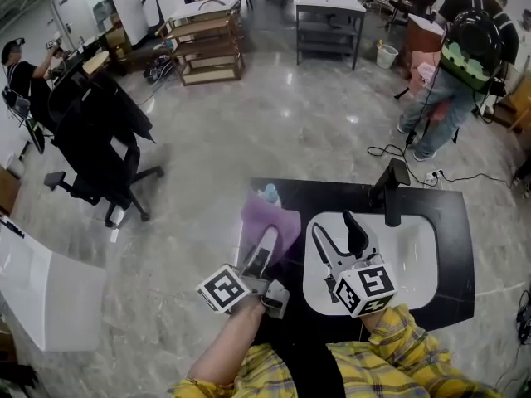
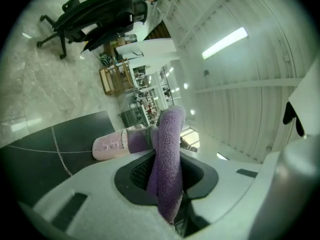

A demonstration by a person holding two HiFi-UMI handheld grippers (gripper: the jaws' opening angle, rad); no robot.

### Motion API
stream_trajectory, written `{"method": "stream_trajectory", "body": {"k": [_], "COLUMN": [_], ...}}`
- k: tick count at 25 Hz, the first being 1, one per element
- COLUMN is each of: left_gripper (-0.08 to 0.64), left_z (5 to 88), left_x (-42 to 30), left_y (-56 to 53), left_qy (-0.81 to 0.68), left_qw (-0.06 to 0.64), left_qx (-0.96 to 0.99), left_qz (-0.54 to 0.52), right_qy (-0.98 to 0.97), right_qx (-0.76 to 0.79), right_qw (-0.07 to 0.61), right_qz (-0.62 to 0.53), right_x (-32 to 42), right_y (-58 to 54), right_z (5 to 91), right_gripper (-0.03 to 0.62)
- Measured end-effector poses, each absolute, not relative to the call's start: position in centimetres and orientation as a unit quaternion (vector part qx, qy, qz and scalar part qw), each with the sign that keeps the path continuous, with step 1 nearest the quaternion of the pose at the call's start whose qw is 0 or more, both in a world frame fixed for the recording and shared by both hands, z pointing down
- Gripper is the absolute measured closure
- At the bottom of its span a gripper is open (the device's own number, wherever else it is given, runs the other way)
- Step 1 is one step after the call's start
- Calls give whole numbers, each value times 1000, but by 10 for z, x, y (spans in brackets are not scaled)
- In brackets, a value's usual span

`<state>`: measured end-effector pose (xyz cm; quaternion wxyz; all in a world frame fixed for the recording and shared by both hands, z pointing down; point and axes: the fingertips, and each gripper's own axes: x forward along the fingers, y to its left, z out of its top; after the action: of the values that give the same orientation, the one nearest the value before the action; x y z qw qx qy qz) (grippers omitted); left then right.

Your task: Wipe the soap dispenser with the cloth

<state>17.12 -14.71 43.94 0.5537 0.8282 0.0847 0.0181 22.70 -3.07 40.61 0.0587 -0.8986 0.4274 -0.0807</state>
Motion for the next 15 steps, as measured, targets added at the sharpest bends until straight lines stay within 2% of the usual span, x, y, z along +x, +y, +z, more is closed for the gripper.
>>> {"method": "stream_trajectory", "body": {"k": [15], "left_gripper": [484], "left_z": [477], "left_x": [172], "left_y": [-157], "left_qy": [56], "left_qw": [593], "left_qx": [803], "left_qz": [21], "right_qy": [433], "right_qx": [-894], "right_qw": [59], "right_qz": [-100], "right_x": [231], "right_y": [-31], "right_z": [416], "right_gripper": [331]}}
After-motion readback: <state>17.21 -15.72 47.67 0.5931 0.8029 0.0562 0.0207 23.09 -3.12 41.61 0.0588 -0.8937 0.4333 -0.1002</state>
